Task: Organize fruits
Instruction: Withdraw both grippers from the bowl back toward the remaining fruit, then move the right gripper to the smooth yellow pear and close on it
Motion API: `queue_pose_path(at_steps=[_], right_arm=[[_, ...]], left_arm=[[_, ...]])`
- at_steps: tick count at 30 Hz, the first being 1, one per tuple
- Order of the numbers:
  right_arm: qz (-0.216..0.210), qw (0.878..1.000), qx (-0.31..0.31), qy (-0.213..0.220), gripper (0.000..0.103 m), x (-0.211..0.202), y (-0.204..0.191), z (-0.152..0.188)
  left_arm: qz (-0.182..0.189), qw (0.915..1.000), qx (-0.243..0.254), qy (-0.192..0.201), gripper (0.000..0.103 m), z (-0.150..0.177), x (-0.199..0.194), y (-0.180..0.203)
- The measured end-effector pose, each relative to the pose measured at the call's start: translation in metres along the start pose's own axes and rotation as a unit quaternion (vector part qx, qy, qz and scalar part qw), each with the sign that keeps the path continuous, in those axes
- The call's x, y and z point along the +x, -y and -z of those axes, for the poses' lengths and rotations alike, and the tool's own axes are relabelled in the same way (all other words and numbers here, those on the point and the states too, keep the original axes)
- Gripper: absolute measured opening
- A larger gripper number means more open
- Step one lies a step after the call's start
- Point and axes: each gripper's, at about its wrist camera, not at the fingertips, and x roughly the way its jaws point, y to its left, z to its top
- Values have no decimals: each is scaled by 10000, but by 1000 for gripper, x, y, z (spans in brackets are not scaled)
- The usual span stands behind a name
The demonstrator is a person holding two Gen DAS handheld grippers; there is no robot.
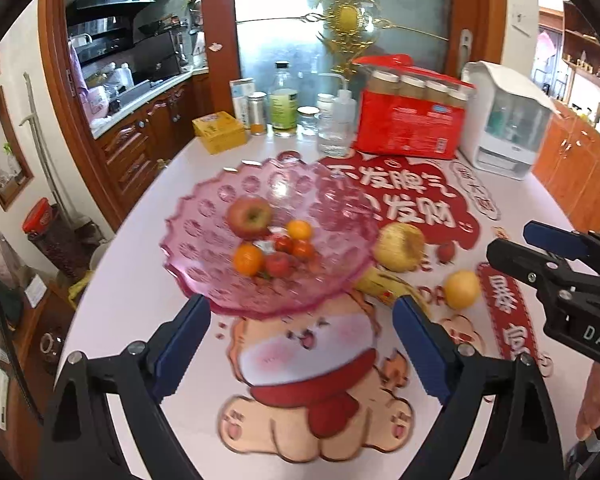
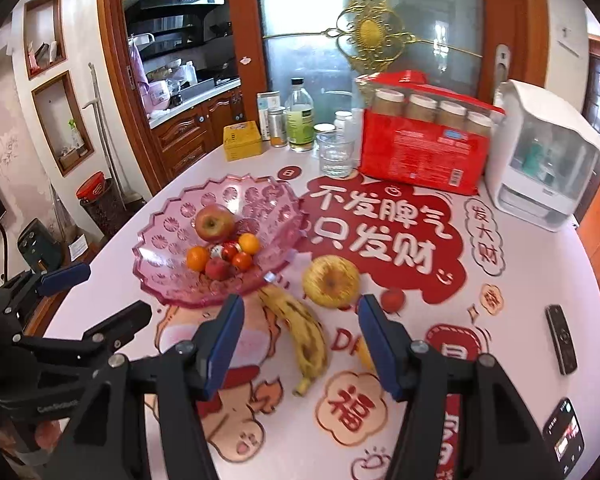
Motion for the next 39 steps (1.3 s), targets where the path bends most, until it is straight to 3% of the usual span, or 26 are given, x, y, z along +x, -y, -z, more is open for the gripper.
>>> queue_pose_path(at_steps=[7, 16, 28, 39], right_arm=[[284, 9994, 184, 60, 60, -10, 38, 25], [524, 9978, 374, -169, 61, 15, 78, 46], [388, 9973, 352, -512, 62, 54, 100, 58], [173, 9973, 102, -703, 70, 89, 100, 55]], left_arm=[[240, 9997, 31, 9, 92, 16, 0, 35], [352, 9992, 193, 18, 92, 29, 18, 72], [346, 9989, 135, -298, 92, 46, 69, 86], [310, 9976, -96, -606, 92, 52, 103, 79]])
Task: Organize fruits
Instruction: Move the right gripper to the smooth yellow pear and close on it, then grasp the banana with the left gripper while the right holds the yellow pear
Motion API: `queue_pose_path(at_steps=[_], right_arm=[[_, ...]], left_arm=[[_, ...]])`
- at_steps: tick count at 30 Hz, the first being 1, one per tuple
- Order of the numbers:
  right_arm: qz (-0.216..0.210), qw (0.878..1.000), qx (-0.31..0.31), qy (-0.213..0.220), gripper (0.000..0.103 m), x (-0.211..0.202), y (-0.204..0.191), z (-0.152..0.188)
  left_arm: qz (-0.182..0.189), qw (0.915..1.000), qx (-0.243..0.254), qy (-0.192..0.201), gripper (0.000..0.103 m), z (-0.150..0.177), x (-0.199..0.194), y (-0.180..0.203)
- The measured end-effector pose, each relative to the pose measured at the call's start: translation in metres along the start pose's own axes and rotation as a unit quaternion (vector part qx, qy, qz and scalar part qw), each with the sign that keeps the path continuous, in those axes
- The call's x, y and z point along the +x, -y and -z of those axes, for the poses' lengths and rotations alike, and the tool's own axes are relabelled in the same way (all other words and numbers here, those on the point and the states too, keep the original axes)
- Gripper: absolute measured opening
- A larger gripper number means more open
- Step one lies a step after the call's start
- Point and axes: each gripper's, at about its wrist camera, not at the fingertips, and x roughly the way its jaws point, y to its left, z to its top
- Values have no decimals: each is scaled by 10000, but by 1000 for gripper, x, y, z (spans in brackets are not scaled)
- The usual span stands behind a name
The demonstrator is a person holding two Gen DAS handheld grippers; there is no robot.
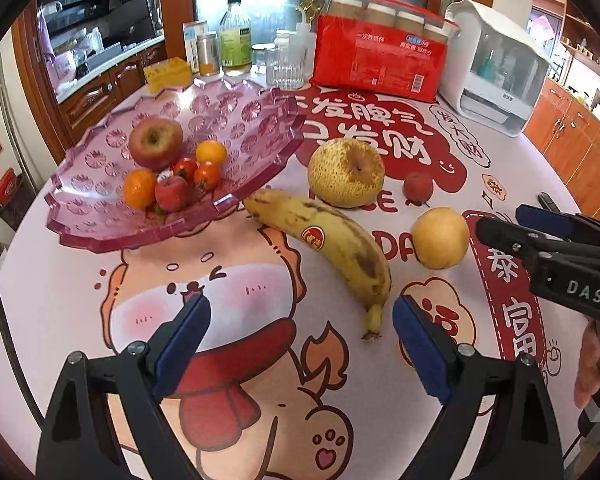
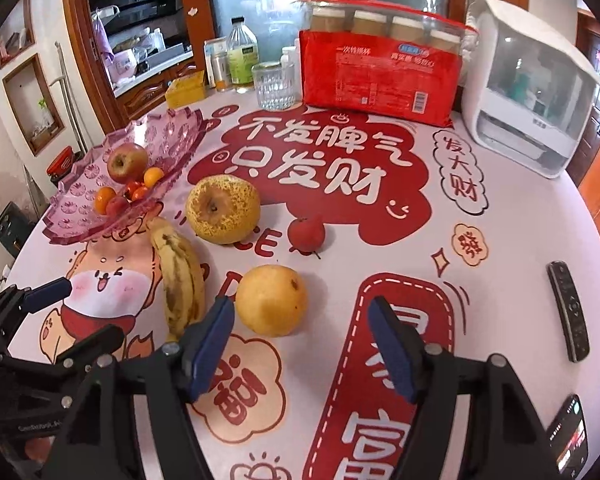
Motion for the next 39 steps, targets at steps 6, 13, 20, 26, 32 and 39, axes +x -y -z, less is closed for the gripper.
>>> queue_pose_path(at_steps=[6, 13, 20, 26, 32, 39], right_arm=[[-1, 9997, -94, -232, 70, 29, -7, 1], [-11, 9992, -182, -352, 70, 54, -15, 0], [-220, 9994, -156, -215, 54, 61, -14, 5], [-87, 9998, -80, -133, 54, 55, -5, 13], [-13, 9999, 91, -117, 54, 48, 6, 20], [60, 9999, 38, -106, 54, 45, 4, 24]], left_arm=[[48, 9998, -143, -110, 92, -2, 12, -4], [47, 9997, -230, -27, 92, -13, 14, -2], [99, 9982, -562, -168, 92, -33, 29, 0], [-14, 9951, -828, -537, 92, -44, 59, 12], [-248, 9943, -689, -774, 74, -49, 84, 29], [-502, 9942, -553, -773, 57, -47, 95, 38]])
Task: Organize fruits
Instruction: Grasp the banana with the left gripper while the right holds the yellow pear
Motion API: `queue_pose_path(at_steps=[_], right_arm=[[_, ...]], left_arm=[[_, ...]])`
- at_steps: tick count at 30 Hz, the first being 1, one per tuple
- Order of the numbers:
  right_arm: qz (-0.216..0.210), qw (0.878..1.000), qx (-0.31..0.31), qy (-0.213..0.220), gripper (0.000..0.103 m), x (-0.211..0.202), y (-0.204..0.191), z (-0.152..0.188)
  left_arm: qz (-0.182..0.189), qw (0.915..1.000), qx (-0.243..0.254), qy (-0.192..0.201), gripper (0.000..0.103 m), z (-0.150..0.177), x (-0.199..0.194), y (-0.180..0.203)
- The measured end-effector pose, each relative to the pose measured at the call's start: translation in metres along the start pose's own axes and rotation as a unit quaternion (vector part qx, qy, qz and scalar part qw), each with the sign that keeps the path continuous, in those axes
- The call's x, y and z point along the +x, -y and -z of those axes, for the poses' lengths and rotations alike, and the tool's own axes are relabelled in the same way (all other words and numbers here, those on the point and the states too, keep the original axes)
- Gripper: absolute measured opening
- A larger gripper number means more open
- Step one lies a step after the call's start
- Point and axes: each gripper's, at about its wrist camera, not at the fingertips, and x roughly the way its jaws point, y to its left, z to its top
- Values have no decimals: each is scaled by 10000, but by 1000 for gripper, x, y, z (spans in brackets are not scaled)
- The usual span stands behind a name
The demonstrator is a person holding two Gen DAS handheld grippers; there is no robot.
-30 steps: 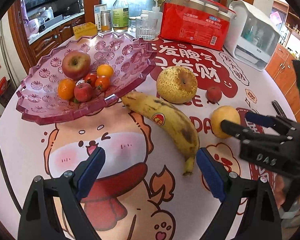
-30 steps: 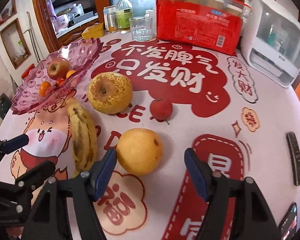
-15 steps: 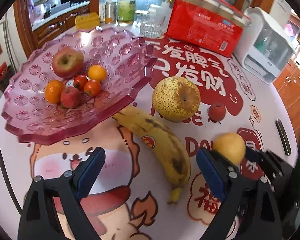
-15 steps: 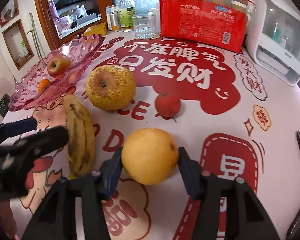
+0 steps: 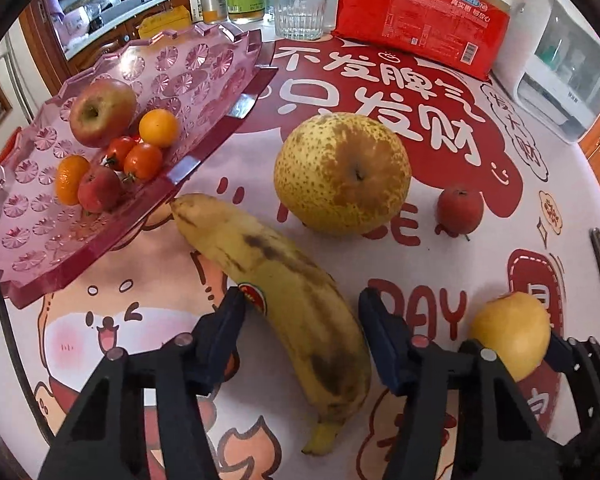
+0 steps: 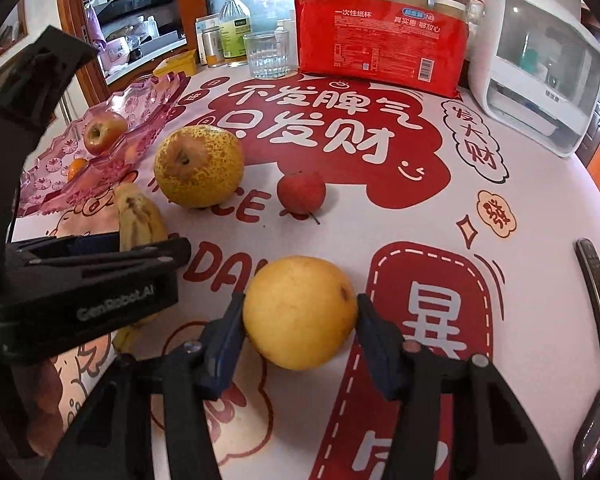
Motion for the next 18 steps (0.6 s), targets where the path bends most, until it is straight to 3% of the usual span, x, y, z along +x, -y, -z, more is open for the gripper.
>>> queue_pose_path(at_steps=[8, 18], right_arm=[[-50, 10000, 30, -8, 54, -6, -1, 5], [15, 10000, -64, 67, 53, -29, -8, 17]], left_arm=[[138, 9994, 315, 64, 38, 12, -10, 2], [396, 9956, 833, 180, 35, 51, -53, -16]])
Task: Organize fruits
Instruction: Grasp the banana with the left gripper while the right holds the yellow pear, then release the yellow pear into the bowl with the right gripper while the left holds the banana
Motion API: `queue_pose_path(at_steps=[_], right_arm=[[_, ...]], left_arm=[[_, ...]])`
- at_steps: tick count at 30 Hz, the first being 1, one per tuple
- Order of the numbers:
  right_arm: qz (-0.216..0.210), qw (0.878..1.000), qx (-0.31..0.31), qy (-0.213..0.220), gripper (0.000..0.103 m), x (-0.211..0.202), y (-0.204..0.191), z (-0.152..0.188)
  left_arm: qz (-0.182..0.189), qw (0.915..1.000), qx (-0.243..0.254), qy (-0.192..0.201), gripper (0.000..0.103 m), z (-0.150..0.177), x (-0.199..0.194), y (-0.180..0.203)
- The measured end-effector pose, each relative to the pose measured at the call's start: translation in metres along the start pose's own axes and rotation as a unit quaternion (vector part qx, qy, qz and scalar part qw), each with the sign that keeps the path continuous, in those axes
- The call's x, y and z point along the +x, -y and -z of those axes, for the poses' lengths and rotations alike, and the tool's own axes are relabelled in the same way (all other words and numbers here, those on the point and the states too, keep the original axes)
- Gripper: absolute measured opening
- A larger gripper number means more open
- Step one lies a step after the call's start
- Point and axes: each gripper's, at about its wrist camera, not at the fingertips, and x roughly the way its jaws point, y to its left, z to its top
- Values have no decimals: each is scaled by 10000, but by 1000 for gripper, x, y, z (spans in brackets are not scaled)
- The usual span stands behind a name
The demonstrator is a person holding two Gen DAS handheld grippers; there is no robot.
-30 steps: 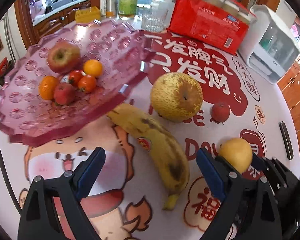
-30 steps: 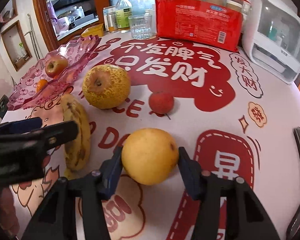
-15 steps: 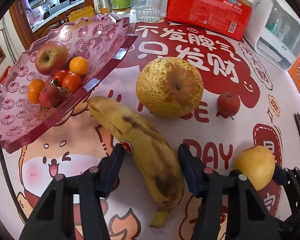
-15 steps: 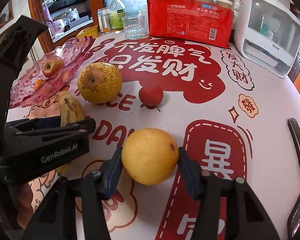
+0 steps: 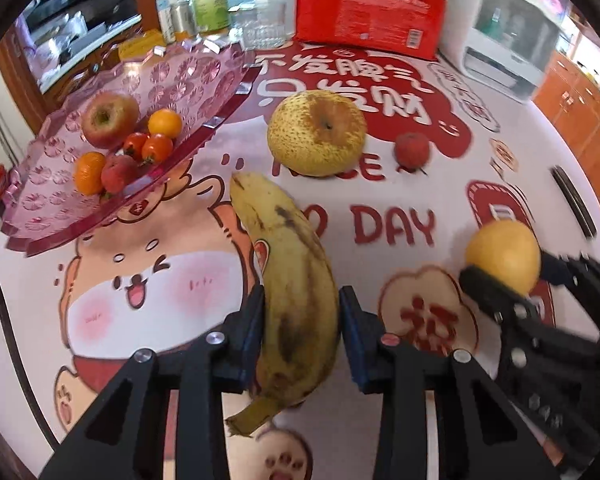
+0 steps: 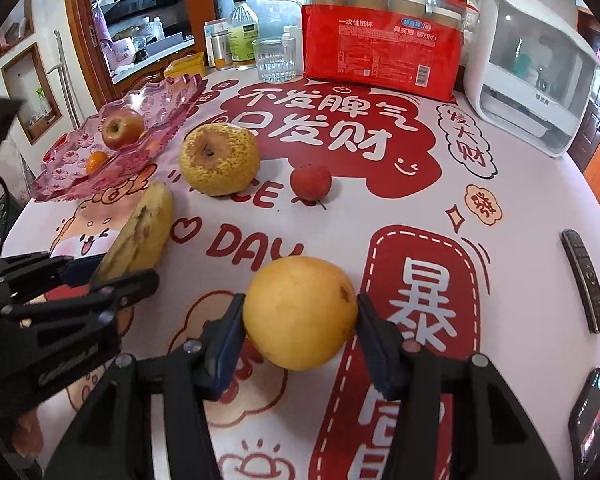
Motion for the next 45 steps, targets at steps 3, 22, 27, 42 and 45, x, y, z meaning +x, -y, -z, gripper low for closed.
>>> queue_pose_path(at_steps=[3, 22, 27, 42, 45], right_arm=[[24, 10000, -38, 30, 53, -8, -4, 2], [-168, 9951, -702, 679, 53, -100, -92, -61], [-350, 9908, -938, 907, 53, -116, -126, -100], [-145, 9928, -1191, 49, 54, 2, -185, -157], [-224, 9926, -1163, -267, 54, 31, -189, -157]], left_arm=[[128, 9998, 119, -3, 35, 9, -16, 0], [-75, 9938, 443, 1019, 35, -8, -151, -78], [-541, 9860, 400, 1528, 11, -31, -181, -106], [-786, 9901, -250, 1133, 10, -82, -86, -177], [-800, 9922, -251, 919, 14, -79, -66, -179]])
